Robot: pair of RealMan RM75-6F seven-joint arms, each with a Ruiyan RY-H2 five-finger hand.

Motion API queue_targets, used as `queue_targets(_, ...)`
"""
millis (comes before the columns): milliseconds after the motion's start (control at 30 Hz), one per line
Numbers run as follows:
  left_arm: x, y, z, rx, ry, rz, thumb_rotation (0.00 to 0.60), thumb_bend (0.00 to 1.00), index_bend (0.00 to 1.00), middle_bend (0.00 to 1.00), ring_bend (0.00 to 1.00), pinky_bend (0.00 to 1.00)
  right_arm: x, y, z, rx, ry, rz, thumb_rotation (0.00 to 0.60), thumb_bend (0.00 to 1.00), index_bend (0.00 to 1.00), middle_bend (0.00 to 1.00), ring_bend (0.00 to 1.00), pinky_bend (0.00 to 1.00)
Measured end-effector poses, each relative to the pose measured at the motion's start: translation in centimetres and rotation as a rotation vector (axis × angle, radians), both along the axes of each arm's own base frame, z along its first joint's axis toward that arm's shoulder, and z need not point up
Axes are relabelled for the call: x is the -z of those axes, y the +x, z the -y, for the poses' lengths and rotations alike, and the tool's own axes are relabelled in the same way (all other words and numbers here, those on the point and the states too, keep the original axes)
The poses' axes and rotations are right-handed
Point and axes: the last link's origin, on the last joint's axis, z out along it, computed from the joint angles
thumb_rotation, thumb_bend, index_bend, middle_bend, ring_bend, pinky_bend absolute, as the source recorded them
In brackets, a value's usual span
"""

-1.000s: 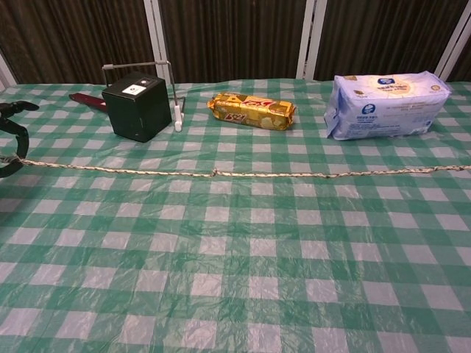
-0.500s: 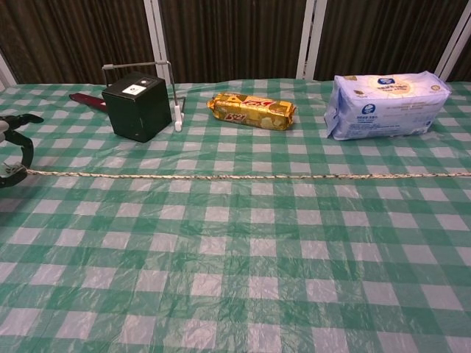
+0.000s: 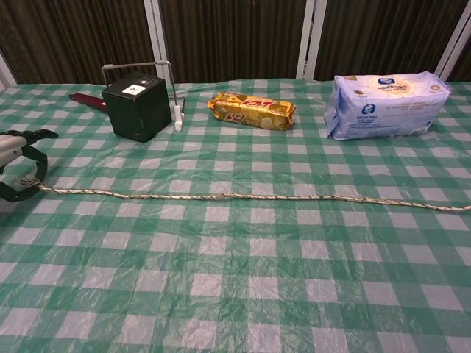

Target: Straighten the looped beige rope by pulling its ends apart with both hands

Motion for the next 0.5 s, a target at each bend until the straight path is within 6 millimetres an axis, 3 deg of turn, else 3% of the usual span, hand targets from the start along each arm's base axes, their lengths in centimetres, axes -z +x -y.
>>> queue_targets(67, 0.2, 0.0, 0.1, 0.000, -0.008, -0.004, 0.600, 0.43, 0.51, 0.01, 0.00, 0.00, 0.2, 0.0, 0.0, 0.005, 0.015, 0.000, 0.600, 0.46, 0.53, 0.06, 0.00, 0.00)
queue_targets(167, 0.3, -0.1, 0.3, -0.001, -0.021, -0.004, 0.600, 0.43, 0.21, 0.00, 0.00, 0.00, 0.3, -0.1, 0.0, 0.016, 0.042, -0.012, 0.600, 0.46, 0.22, 0.01, 0.00, 0.00)
queue_targets(233, 0.2, -0.1, 0.4, -0.001, -0.026, -0.003, 0.600, 0.43, 0.03, 0.00, 0.00, 0.00, 0.3, -0.2, -0.1, 0.025, 0.054, -0.020, 0.600, 0.46, 0.09, 0.00, 0.00, 0.00)
queue_targets(333, -0.1, -0.1, 0.6, -0.003, -0.029, 0.005, 0.600, 0.43, 0.00, 0.00, 0.00, 0.00, 0.3, -0.4, -0.2, 0.042, 0.068, -0.024, 0.600, 0.46, 0.01, 0.00, 0.00, 0.00)
queue_targets(500, -1.2, -0.3, 1.5, -0.007, -0.020, 0.024, 0.600, 0.43, 0.00, 0.00, 0.00, 0.00, -0.5, -0.7, -0.4, 0.067, 0.080, -0.023, 0.600, 0.44, 0.00, 0.00, 0.00, 0.00)
